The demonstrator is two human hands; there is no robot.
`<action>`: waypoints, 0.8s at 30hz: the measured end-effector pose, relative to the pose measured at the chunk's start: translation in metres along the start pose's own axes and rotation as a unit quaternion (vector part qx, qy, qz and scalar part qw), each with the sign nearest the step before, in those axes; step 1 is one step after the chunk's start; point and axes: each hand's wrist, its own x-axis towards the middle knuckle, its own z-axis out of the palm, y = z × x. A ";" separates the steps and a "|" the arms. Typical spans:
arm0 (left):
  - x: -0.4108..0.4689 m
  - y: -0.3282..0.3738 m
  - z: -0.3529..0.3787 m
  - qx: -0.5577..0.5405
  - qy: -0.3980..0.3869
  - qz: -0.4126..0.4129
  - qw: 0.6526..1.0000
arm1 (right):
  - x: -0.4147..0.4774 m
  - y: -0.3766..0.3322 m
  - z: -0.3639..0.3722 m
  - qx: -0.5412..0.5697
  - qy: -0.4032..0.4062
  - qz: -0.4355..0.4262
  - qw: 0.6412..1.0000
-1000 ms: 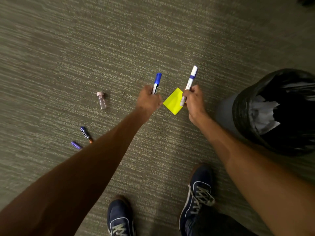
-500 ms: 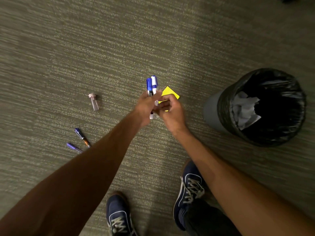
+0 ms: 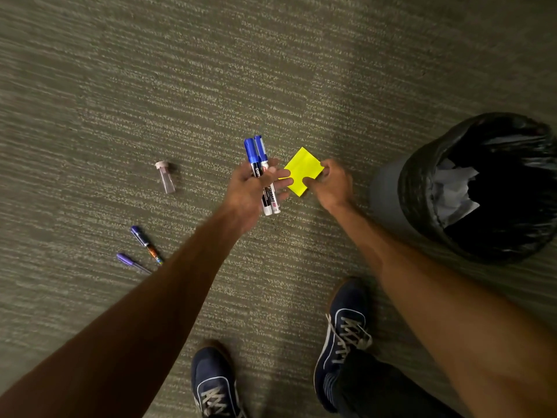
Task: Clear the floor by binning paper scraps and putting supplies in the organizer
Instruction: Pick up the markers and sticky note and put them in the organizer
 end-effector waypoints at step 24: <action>0.027 -0.053 -0.015 -0.019 0.005 -0.033 0.999 | 0.037 0.014 0.032 0.073 0.028 0.035 0.996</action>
